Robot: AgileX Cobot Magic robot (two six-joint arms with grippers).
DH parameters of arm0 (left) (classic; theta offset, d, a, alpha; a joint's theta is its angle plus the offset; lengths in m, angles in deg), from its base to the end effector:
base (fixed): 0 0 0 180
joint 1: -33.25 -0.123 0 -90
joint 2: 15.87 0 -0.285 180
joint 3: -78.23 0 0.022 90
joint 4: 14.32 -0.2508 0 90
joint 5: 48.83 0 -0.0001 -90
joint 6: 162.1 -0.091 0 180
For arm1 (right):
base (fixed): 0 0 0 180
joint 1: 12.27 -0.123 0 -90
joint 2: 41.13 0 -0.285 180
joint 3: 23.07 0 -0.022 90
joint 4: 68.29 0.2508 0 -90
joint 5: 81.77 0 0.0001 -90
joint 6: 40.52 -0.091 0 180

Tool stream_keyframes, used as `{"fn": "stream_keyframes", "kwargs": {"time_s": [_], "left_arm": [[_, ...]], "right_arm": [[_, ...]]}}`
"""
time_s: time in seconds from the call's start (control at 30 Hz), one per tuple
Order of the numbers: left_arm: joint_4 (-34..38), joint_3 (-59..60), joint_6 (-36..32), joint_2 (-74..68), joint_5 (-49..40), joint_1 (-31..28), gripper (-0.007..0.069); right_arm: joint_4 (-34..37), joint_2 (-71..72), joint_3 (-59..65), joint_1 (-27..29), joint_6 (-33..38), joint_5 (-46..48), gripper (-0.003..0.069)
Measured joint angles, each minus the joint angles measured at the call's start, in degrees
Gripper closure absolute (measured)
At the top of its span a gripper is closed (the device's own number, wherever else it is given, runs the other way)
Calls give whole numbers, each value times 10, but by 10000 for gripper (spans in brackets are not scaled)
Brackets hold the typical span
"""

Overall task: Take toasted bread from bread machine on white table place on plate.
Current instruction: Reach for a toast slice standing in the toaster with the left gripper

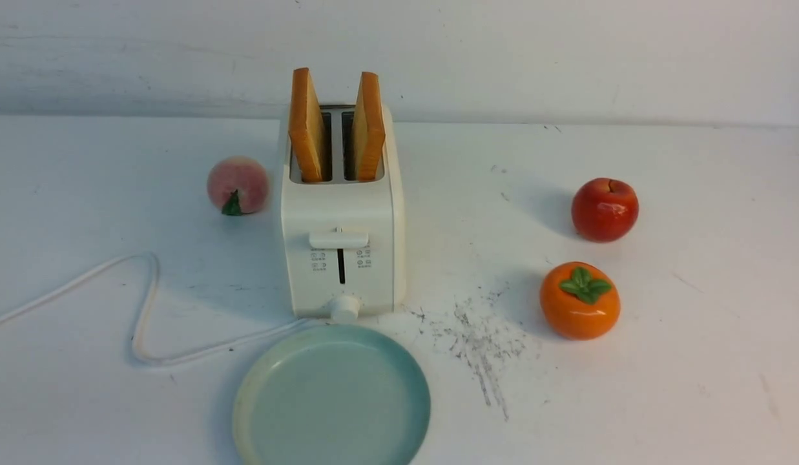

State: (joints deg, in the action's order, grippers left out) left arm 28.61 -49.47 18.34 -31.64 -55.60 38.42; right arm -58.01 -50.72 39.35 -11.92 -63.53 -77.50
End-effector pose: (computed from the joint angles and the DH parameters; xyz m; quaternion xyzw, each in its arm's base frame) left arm 0.0361 -0.0107 0.3409 -0.1631 0.5727 -0.3506 0.7228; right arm 0.0391 0.0010 0.2905 0.1734 0.5923 0.2268 0.7535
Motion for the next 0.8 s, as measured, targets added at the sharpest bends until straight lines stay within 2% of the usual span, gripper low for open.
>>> {"fn": "stream_keyframes", "kwargs": {"time_s": [0.07, 0.2, 0.23, 0.27, 0.37, 0.4, 0.43, 0.47, 0.5, 0.53, 0.57, 0.6, 0.67, 0.8], "left_arm": [[-28, -75, -26, -79, -109, 0, 638], [-71, -194, -31, -268, -315, 0, 638], [-74, -200, -31, -277, -315, 0, 638], [-90, -246, -29, -348, -387, 0, 638], [-105, -293, -29, -428, -441, 0, 638], [-118, -337, -29, -494, -470, 1, 638], [-121, -341, -29, -506, -471, 1, 638], [-125, -359, -29, -527, -476, 3, 638], [-134, -395, -29, -564, -477, 9, 638], [-136, -400, -29, -564, -477, 10, 638], [-145, -435, -29, -597, -471, 20, 638], [-154, -455, -28, -616, -462, 28, 638], [-169, -486, -23, -650, -440, 42, 638], [-186, -545, 1, -718, -400, 58, 638]], "right_arm": [[-30, -53, -98, -6, 3, 99, 419], [-43, -182, -250, -19, 40, 317, 419], [-43, -189, -256, -19, 40, 329, 419], [-28, -245, -305, -25, 77, 425, 419], [3, -306, -346, -29, 131, 527, 419], [42, -350, -361, -29, 186, 586, 436], [51, -357, -362, -29, 199, 598, 444], [73, -369, -361, -29, 230, 610, 471], [104, -385, -358, -29, 264, 622, 531], [109, -388, -358, -29, 269, 623, 540], [138, -398, -354, -29, 297, 624, 613], [155, -401, -351, -29, 313, 622, 650], [180, -404, -345, -29, 335, 607, 676], [196, -404, -336, -29, 357, 576, 676]]}}
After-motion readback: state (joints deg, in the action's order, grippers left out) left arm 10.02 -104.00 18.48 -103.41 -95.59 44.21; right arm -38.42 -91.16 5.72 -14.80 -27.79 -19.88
